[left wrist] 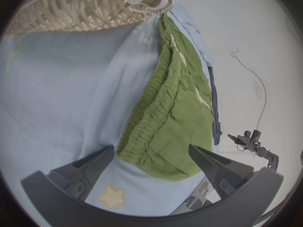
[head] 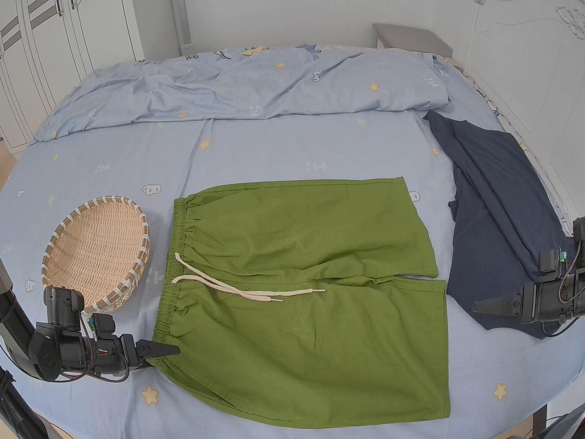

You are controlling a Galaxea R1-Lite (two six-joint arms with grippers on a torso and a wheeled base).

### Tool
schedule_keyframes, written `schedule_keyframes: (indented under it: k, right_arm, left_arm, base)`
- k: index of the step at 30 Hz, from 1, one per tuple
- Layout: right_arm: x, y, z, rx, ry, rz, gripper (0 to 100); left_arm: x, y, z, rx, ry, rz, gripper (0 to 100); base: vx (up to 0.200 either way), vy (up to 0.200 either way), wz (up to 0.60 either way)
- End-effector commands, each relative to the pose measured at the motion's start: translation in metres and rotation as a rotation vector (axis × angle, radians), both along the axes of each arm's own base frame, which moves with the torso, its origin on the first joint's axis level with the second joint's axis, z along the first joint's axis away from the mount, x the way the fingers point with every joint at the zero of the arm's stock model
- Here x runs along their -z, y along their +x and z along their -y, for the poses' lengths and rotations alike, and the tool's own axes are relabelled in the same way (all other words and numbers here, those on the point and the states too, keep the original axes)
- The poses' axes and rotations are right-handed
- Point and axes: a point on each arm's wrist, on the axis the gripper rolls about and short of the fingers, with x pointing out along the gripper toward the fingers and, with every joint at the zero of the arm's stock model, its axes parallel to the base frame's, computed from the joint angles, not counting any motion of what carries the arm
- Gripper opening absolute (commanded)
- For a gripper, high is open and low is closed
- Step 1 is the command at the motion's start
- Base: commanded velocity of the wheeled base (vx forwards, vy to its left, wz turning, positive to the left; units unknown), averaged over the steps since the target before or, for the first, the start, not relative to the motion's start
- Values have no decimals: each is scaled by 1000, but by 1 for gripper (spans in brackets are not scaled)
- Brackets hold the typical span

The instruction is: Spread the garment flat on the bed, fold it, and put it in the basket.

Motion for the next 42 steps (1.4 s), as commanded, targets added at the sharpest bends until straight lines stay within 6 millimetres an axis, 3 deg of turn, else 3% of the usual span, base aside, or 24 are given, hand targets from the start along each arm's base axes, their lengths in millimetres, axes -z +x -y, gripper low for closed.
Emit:
schedule_keyframes:
  k: [1, 8, 9, 19, 27, 32, 38, 42]
  right_arm:
    - [5, 2, 0, -2, 0, -18, 100]
    - [10, 5, 0, 1, 0, -2, 100]
    - [10, 4, 0, 1, 0, 0, 100]
    - [23, 0, 1, 4, -1, -56, 100]
    - [61, -29, 2, -57, -5, -176, 100]
    - [78, -35, 1, -79, 10, -273, 100]
    - [94, -37, -2, -116, 51, -336, 100]
    - [120, -33, -6, -143, 48, -378, 100]
  left_arm:
    - [6, 6, -2, -22, -30, -20, 100]
    - [4, 9, -2, -47, -60, -1, 100]
    - [4, 8, -2, -47, -60, -4, 0]
    - [6, -1, -3, -53, -57, -23, 0]
    - [8, -33, -3, -22, -9, -29, 0]
    - [13, -46, -5, 3, 24, -40, 0]
    - [13, -47, -11, -21, 28, -27, 0]
    - [14, -45, -11, -19, 30, -25, 0]
  base:
    - [0, 0, 0]
    - [0, 0, 0]
    - [0, 0, 0]
    - [0, 0, 0]
    - [0, 0, 0]
    - [0, 0, 0]
    - [0, 0, 0]
    - [0, 0, 0]
